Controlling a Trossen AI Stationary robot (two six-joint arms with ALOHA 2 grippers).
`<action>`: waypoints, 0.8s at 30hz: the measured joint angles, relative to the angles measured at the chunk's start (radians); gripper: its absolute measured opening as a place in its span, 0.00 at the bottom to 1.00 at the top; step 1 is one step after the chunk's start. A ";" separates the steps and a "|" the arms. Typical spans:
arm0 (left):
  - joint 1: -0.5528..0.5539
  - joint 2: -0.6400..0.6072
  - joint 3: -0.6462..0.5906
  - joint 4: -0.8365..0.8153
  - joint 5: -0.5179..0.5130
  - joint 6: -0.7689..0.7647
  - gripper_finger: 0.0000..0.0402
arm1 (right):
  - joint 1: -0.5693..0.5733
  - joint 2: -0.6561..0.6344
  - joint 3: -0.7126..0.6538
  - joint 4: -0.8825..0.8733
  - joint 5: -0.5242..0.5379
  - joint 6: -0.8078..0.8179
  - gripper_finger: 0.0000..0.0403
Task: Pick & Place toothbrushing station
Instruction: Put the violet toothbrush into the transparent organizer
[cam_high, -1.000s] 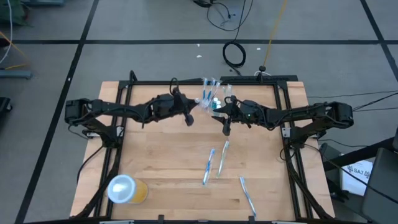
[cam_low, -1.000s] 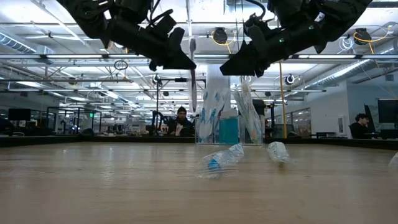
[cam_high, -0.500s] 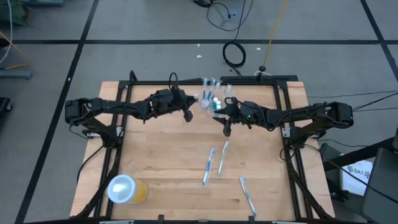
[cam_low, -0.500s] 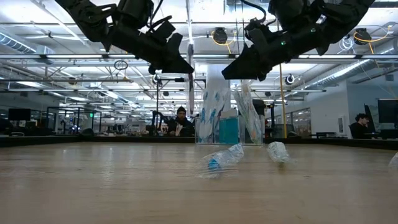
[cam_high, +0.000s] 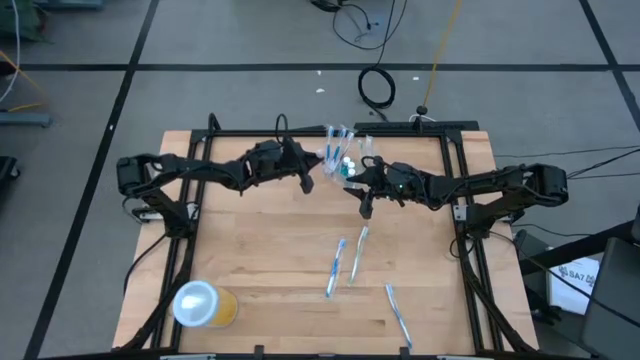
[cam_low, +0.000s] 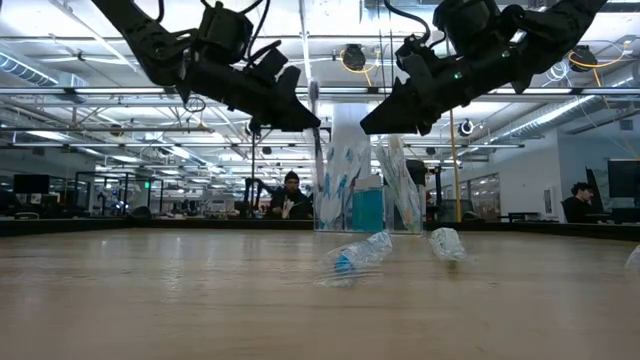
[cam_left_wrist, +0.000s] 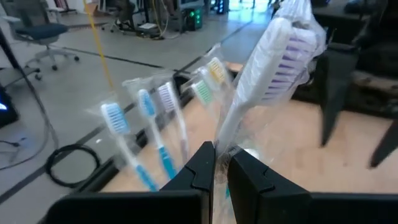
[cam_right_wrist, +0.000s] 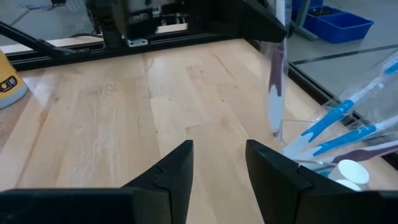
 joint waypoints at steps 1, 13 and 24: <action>-0.006 0.000 0.000 0.008 0.005 -0.009 0.06 | 0.000 0.000 0.000 0.000 0.000 0.000 0.35; -0.031 0.000 0.000 0.072 -0.024 0.048 0.06 | 0.000 0.000 0.000 0.000 0.000 0.000 0.35; 0.001 0.000 0.000 0.081 -0.035 0.081 0.06 | 0.017 -0.025 -0.001 -0.041 -0.013 0.103 0.35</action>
